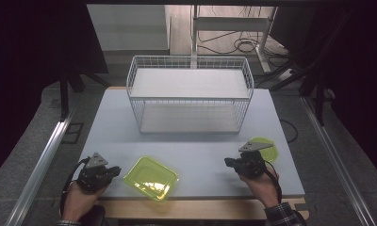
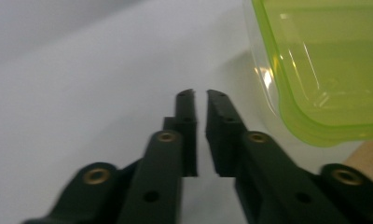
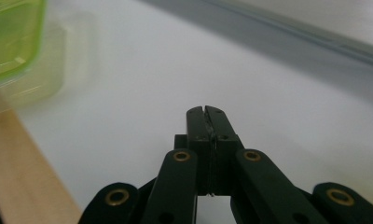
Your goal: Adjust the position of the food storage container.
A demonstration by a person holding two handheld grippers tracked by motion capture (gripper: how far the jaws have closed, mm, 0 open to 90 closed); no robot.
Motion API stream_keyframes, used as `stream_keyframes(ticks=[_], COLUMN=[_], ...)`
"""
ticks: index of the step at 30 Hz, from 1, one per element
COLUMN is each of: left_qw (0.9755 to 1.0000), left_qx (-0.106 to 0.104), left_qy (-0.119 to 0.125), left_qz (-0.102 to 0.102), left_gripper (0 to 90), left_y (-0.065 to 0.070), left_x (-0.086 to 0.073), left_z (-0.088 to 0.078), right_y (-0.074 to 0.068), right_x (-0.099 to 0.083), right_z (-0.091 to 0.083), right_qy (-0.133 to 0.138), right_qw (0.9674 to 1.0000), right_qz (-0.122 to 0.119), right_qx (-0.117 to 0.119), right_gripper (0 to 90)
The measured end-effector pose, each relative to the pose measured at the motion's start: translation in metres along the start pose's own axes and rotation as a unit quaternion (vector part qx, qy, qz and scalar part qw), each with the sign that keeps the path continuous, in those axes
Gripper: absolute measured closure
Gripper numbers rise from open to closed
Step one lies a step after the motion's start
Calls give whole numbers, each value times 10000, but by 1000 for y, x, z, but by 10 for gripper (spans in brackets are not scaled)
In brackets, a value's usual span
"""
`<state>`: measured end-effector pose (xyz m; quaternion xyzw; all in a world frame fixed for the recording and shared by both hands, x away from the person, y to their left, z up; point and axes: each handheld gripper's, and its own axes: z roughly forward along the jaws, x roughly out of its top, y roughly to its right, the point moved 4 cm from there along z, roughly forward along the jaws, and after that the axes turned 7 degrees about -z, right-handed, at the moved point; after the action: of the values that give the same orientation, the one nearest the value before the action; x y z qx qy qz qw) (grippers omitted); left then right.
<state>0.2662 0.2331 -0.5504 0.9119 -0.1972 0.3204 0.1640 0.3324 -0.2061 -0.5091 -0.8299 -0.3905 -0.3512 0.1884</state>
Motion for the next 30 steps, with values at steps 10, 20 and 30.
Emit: stream_keyframes(ticks=[10,20,30], left_qw=[9981,9952,9908], left_qx=[-311,-614,-1063], left_qy=[-346,-441,-397], left_qz=[402,626,736], left_gripper=[900,900,899], left_y=[22,51,75], left_x=[6,19,28], left_z=[18,35,49], right_y=[-41,-81,-70], right_x=[-3,-7,-6], right_z=[20,40,44], right_qy=[-220,-529,-503], right_qw=[9978,9891,9922], right_qz=[-136,-300,-245], right_qx=[609,1343,1118], right_gripper=[891,890,888])
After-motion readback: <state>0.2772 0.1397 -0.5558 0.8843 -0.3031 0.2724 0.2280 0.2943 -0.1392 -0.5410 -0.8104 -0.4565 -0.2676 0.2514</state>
